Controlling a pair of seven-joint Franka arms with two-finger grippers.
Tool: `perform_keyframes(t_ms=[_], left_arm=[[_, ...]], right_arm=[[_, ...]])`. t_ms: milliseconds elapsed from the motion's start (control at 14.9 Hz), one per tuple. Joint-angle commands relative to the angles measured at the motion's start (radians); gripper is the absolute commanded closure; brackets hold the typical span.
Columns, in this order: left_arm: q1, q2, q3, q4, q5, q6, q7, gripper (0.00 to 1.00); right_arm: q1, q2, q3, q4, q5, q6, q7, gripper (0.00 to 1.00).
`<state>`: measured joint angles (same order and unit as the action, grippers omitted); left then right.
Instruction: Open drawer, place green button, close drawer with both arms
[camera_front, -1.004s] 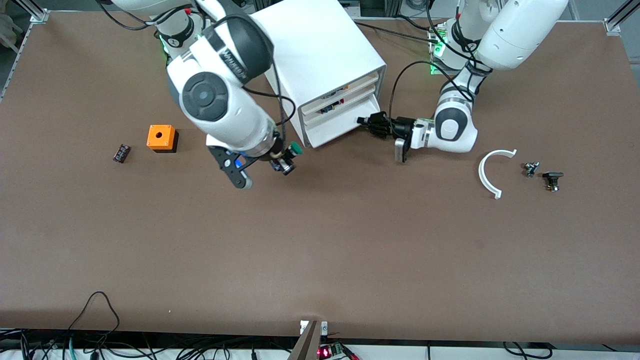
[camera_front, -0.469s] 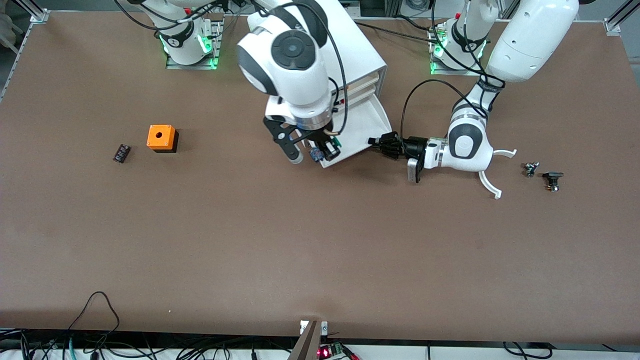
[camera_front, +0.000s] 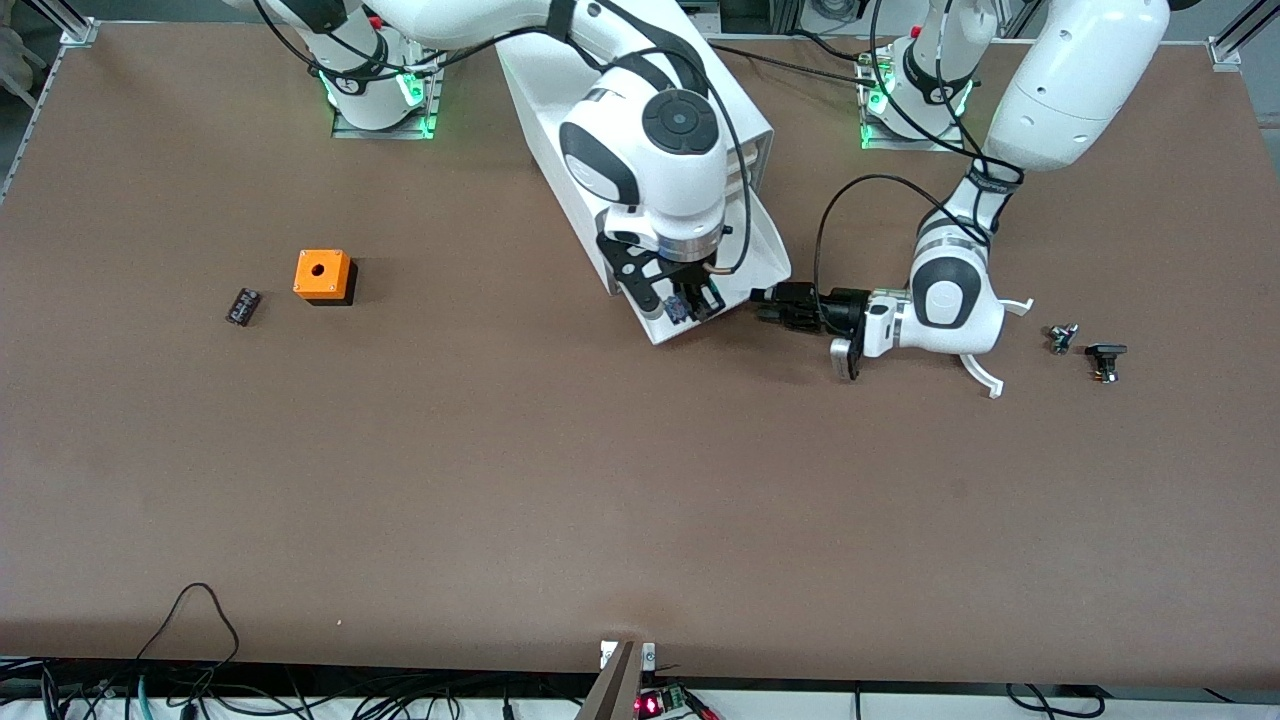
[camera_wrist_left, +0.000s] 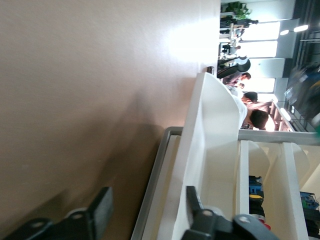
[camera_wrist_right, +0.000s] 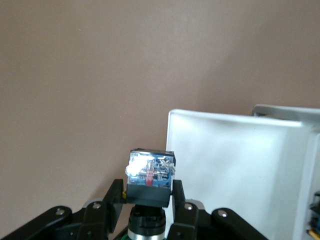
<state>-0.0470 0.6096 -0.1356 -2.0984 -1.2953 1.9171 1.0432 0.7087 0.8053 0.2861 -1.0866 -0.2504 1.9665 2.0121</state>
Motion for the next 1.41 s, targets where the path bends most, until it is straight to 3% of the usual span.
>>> perform_keyframes(t_ms=[0, 268, 469, 536, 603, 669, 937, 1138, 1339], left_arm=[[0.024, -0.059, 0.004, 0.031, 0.114, -0.024, -0.153, 0.00], [0.059, -0.109, 0.018, 0.180, 0.330, -0.185, -0.420, 0.00], [0.098, -0.117, 0.018, 0.357, 0.526, -0.356, -0.592, 0.00], [0.105, -0.117, 0.018, 0.414, 0.583, -0.400, -0.626, 0.00], [0.108, -0.117, 0.018, 0.463, 0.631, -0.438, -0.658, 0.00], [0.108, -0.117, 0.018, 0.507, 0.677, -0.472, -0.684, 0.00], [0.108, -0.131, 0.016, 0.682, 0.858, -0.595, -0.785, 0.00], [0.104, -0.206, 0.007, 0.707, 0.982, -0.607, -0.831, 0.00], [0.093, -0.264, -0.002, 0.710, 1.103, -0.604, -0.879, 0.00]], right_arm=[[0.035, 0.025, -0.004, -0.021, -0.041, 0.060, 0.088, 1.00], [0.054, 0.031, -0.004, -0.079, -0.046, 0.116, 0.132, 1.00], [0.072, 0.046, -0.004, -0.084, -0.069, 0.127, 0.180, 1.00], [0.074, 0.048, -0.004, -0.085, -0.069, 0.127, 0.184, 0.93], [0.074, 0.049, -0.004, -0.093, -0.070, 0.129, 0.180, 0.62], [0.075, 0.049, -0.004, -0.096, -0.085, 0.129, 0.181, 0.01], [0.060, 0.045, -0.004, -0.084, -0.118, 0.129, 0.172, 0.00], [0.023, 0.032, -0.005, -0.041, -0.116, 0.107, 0.056, 0.00], [-0.037, 0.017, 0.001, -0.024, -0.112, 0.062, -0.190, 0.00]])
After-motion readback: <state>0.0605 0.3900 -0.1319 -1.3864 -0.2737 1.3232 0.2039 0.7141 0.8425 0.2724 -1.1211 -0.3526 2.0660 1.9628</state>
